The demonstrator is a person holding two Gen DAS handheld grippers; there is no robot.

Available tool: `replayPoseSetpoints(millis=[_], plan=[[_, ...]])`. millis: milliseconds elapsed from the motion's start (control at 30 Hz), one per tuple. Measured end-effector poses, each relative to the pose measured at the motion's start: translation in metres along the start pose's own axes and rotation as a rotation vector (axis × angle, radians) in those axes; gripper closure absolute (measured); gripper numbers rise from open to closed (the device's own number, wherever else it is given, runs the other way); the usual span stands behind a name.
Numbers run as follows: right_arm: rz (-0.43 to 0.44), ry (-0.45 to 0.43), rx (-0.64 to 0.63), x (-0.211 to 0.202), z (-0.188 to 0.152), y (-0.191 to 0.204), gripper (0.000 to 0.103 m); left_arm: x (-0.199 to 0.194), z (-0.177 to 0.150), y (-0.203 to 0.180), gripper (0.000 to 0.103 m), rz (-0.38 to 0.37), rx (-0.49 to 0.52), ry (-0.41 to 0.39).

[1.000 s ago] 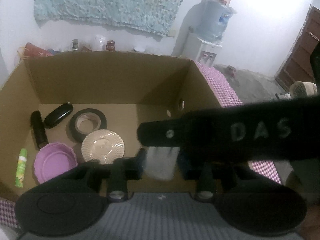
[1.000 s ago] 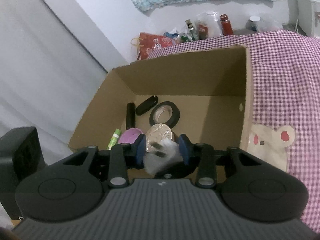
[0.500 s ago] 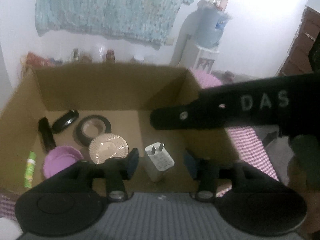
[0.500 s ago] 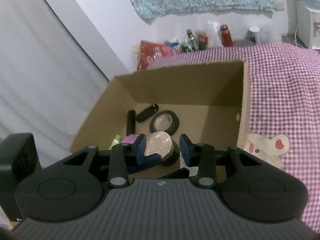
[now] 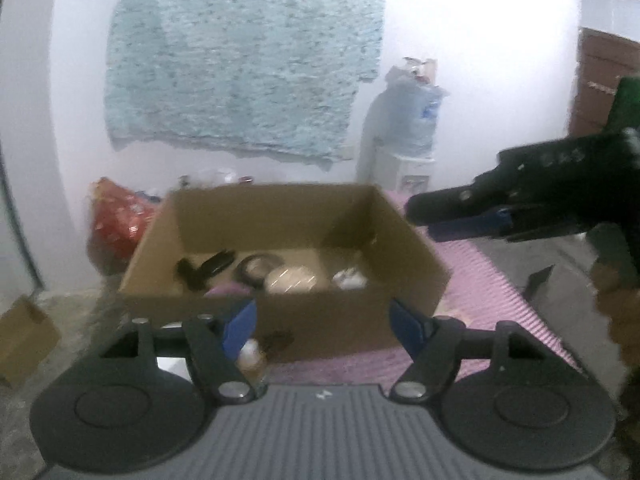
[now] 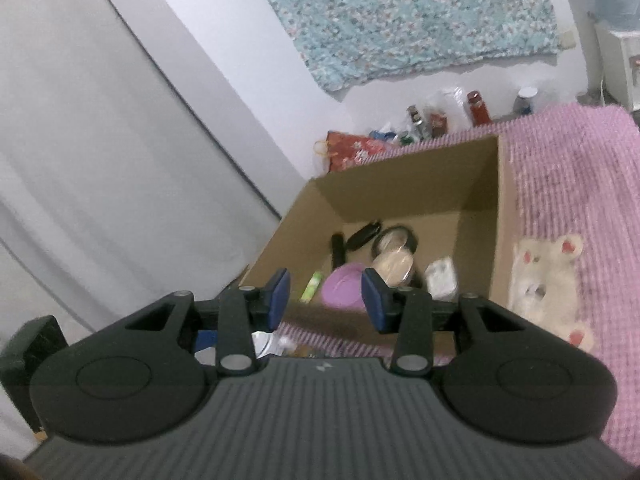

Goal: Organize rigid objects
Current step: 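Pull the right gripper back out of the box toward the dropper bottle, then close the right gripper on the neck of the green dropper bottle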

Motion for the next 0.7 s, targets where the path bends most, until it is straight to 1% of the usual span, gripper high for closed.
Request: replayPoseSetpoints(millis=[100, 167, 233, 333, 433, 500, 600, 700], plan=[[0.001, 0.023, -0.001, 0.012, -0.021, 0.007, 0.064, 0.005, -0.020, 0.003, 0.030, 0.061, 0.013, 0.014], [-0.010, 0.051, -0.015, 0.028, -0.035, 0.012, 0.064, 0.011, -0.032, 0.007, 0.032, 0.085, 0.021, 0.023], [-0.016, 0.084, -0.025, 0.047, -0.047, 0.017, 0.064, 0.019, -0.041, 0.009, 0.043, 0.112, 0.031, 0.034], [-0.027, 0.135, -0.071, 0.077, -0.059, 0.027, 0.064, 0.032, -0.053, 0.008, 0.049, 0.138, 0.049, 0.039], [-0.052, 0.173, -0.148, 0.098, -0.064, 0.037, 0.064, 0.044, -0.062, 0.007, 0.056, 0.173, 0.068, 0.035], [-0.058, 0.198, -0.200, 0.113, -0.062, 0.043, 0.064, 0.046, -0.069, 0.006, 0.058, 0.201, 0.082, 0.028], [-0.078, 0.229, -0.271, 0.133, -0.062, 0.049, 0.066, 0.056, -0.073, 0.007, 0.060, 0.218, 0.068, 0.031], [-0.072, 0.249, -0.303, 0.147, -0.059, 0.049, 0.067, 0.065, -0.075, 0.010, 0.061, 0.235, 0.065, 0.034]])
Point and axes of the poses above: each gripper's, at about its wrist camera, not at the fingertips, and x roughly the way its jaws point, y to its left, z to its top, the point moved 3 cm from there along x, roughly the way its jaws point, and after that the axes turned 6 degrees about z, right-handed, at the moved point
